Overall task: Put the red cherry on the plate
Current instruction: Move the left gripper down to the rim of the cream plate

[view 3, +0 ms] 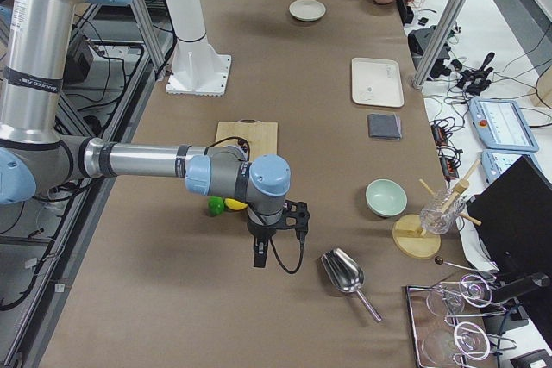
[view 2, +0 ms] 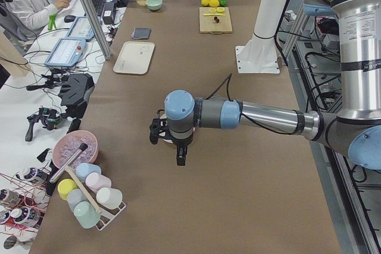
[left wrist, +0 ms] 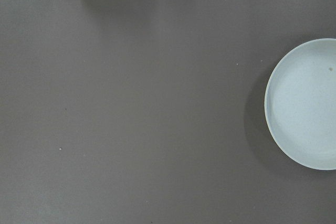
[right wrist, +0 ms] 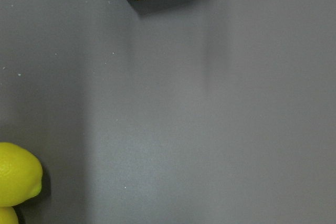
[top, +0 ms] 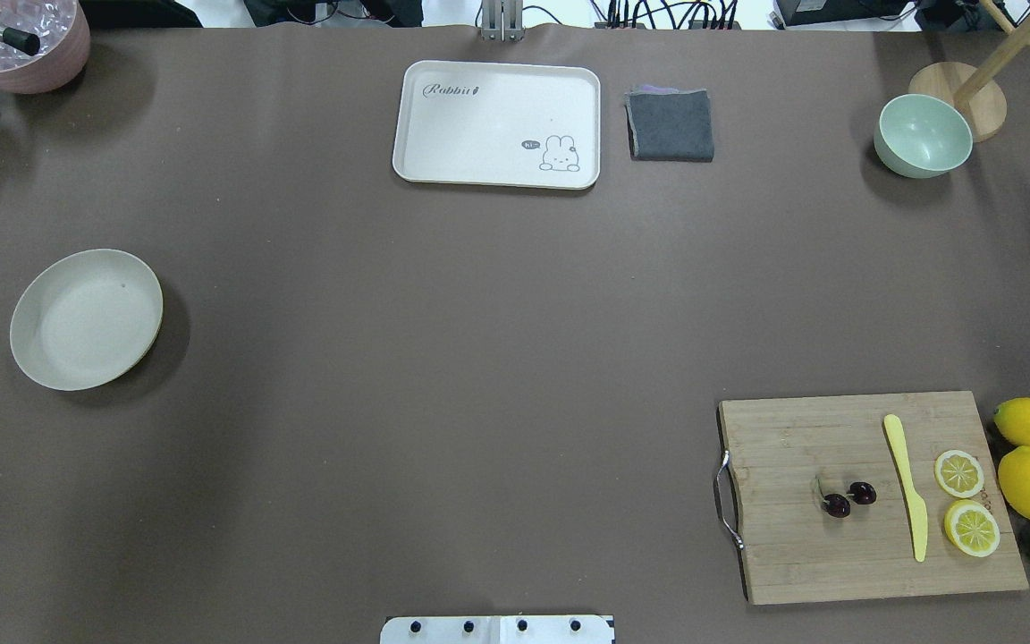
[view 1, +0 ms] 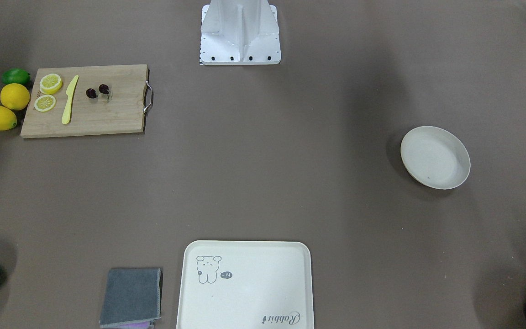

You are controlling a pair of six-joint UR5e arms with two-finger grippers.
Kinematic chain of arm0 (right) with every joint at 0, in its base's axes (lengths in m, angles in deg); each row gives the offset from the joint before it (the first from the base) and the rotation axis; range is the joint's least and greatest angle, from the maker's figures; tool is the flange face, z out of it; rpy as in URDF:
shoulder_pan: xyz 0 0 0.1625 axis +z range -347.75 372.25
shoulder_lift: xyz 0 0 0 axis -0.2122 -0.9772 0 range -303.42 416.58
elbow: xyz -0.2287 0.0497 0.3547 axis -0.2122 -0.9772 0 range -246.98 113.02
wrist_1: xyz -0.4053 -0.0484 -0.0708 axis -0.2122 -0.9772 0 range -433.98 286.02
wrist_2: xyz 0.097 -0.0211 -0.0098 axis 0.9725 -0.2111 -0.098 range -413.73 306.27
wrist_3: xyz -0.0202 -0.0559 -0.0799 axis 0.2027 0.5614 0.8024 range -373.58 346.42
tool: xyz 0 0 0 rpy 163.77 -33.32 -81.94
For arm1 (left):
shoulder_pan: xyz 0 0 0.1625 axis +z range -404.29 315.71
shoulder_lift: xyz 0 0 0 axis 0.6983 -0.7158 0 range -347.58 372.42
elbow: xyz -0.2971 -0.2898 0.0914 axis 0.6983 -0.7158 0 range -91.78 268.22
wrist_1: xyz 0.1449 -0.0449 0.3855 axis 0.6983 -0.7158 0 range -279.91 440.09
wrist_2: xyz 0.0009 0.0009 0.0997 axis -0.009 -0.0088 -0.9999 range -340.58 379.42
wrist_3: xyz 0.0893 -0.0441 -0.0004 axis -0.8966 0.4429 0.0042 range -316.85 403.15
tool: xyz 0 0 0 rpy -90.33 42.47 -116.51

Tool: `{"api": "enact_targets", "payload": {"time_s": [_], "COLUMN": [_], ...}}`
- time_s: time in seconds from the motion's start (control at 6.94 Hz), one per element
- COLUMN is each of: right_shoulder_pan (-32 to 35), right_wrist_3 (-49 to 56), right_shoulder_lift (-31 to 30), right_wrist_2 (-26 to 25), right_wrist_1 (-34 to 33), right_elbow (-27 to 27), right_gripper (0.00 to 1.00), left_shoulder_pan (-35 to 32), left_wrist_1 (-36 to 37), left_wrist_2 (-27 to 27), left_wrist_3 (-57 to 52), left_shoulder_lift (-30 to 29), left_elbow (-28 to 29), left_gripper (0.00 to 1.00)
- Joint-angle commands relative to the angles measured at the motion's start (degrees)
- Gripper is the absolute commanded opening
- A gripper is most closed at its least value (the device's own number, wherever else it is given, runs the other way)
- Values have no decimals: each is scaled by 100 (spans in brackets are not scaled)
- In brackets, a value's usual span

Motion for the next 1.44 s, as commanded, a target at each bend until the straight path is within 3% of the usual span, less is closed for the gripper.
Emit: {"api": "enact_targets", "payload": {"time_s": [0.0, 0.29, 0.58, 0.72, 0.86, 1.01, 1.3], "right_shoulder_pan": [51, 165, 584, 788, 807, 877, 886], "right_wrist_3": [-13, 57, -100, -249, -250, -155, -162], "right_shoulder_lift": [18, 19, 490, 450, 415, 336, -120], "right_wrist_2": [-34, 105, 97, 132, 506, 788, 1027], "right_wrist_1": [21, 74, 703, 959, 962, 1057, 2563], "right_elbow": [5, 346, 532, 515, 515, 567, 314], "right_gripper": [100, 100, 100, 100, 100, 100, 100], "left_shoulder_pan": [9, 0, -9, -61, -62, -53, -53], "left_wrist_1": [-12, -352, -932, -1518, -2480, -2951, -3070], "left_wrist_2": [0, 71, 71, 71, 53, 62, 71], "left_wrist_3": [-4, -4, 14, 14, 14, 40, 14], "left_shoulder_lift": [-38, -90, -99, -4, -107, -126, -266], "left_elbow": [53, -17, -16, 9, 262, 552, 607], "left_gripper": [98, 98, 98, 98, 98, 98, 98]}}
